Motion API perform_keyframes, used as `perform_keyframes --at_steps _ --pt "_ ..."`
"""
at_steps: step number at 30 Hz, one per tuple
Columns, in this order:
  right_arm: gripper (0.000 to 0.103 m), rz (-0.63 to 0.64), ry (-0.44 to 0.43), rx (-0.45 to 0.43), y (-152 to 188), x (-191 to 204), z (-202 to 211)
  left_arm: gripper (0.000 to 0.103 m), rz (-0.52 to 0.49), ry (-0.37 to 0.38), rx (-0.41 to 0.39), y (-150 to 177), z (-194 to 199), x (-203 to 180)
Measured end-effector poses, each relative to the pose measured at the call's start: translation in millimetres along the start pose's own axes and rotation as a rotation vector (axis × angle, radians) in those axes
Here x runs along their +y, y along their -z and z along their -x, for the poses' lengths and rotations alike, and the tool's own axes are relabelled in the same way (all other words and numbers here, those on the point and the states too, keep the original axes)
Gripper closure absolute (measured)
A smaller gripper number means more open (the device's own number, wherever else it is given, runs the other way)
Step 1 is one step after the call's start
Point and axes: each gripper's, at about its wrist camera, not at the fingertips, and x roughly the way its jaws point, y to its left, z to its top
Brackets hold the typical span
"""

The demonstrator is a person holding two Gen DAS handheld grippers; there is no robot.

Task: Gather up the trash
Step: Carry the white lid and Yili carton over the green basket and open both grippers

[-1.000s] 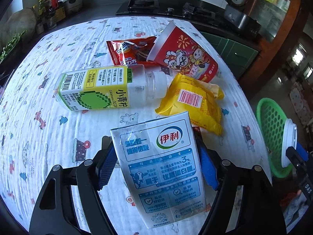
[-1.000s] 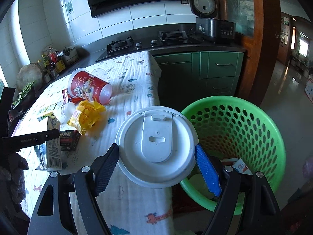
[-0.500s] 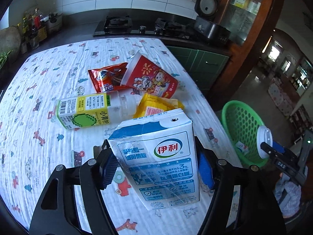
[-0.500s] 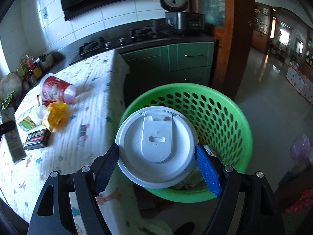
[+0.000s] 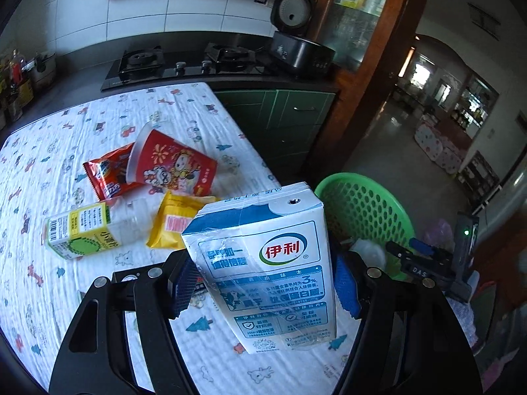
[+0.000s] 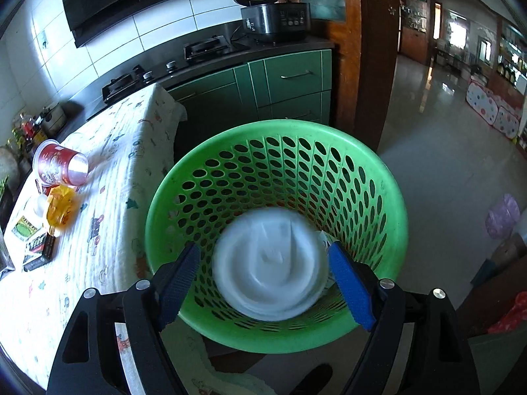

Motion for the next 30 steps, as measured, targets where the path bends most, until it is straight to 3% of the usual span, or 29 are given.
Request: perform_keyframes --at_steps 10,20,30 --pt "0.023 0.014 -0.004 -0.034 4 -4 20 0.034 -0.072 0.108 0.028 -15 -41 -48" --pt "0.023 0.04 0.017 -0.067 19 -11 45 0.034 -0.134 0.167 0.083 -24 -101 -101" --pt "0.023 0.014 0.029 -0.058 35 -31 45 0.034 -0.179 0.178 0.148 -17 -150 -137"
